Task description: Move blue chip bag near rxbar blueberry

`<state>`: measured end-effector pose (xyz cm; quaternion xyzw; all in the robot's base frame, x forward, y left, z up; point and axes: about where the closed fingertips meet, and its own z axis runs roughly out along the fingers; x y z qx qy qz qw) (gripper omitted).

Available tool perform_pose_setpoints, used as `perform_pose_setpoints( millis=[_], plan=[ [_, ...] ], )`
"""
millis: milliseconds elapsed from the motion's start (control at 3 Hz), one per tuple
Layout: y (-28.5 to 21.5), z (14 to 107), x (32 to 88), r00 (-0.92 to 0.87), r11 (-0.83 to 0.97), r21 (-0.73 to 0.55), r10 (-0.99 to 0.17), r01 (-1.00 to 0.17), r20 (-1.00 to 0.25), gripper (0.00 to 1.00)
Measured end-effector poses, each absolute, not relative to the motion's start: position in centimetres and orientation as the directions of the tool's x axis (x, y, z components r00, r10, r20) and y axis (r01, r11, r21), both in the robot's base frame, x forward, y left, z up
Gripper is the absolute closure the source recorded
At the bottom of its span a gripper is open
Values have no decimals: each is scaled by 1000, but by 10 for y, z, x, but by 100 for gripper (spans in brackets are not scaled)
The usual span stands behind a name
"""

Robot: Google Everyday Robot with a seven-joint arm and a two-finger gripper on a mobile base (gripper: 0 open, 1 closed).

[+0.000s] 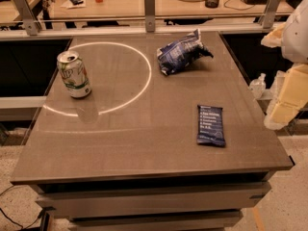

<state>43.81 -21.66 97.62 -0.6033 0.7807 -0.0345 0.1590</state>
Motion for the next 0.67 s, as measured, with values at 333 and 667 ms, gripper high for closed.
perform_pose_setpoints(
  millis=[333,667],
  plan=[
    [-217,976,438,-221,270,-246,-953,-931,-207,0],
    [-217,976,445,-236,294,-272,-945,-916,-226,0]
  ],
)
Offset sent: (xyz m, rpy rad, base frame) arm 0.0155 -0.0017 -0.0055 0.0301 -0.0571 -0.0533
